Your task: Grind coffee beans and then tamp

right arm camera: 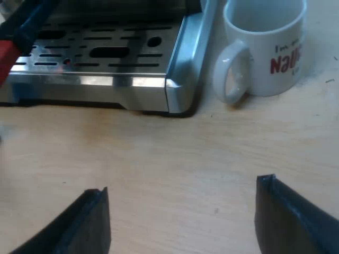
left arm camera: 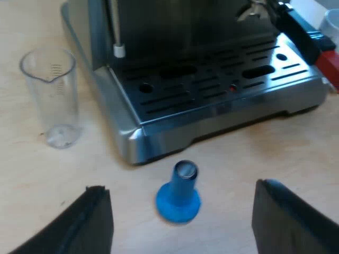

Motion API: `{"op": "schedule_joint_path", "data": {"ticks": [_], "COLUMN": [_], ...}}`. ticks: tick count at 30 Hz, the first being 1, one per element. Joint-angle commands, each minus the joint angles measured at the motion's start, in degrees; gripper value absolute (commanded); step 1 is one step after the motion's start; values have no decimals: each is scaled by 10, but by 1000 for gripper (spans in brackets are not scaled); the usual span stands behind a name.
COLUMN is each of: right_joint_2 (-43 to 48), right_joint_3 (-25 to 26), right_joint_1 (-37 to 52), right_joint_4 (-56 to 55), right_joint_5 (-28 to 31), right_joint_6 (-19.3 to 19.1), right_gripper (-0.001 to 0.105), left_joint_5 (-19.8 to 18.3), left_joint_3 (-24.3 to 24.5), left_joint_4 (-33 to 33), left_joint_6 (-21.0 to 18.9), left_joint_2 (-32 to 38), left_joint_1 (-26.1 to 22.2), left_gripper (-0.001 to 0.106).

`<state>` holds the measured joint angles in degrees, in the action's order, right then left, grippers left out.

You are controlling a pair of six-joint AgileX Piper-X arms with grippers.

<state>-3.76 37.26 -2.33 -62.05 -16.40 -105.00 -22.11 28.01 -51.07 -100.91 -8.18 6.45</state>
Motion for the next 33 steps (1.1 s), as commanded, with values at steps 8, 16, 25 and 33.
{"op": "schedule_joint_path", "data": {"ticks": [8,16,25,33], "right_joint_2": [-126,-204,-269,-313], "right_joint_3": [85,102,102,97], "right_joint_1": [-13,-120,-314,-433], "right_joint_4": [2,17,83,129], "right_joint_5": [-98,-91,35,156], "right_joint_6": [-77,-106,-105,-22], "right_gripper": [60,60,60,60], "left_joint_5": [-35,-52,-104,-103], "left_joint_3": [5,5,-17,-61], "left_joint_4": [92,158,232,301], "left_joint_6": [-4,32,73,73], "left_joint_2": [-61,-127,-190,-205], "left_joint_1": [76,149,201,205], "left_gripper": [59,59,59,59]}}
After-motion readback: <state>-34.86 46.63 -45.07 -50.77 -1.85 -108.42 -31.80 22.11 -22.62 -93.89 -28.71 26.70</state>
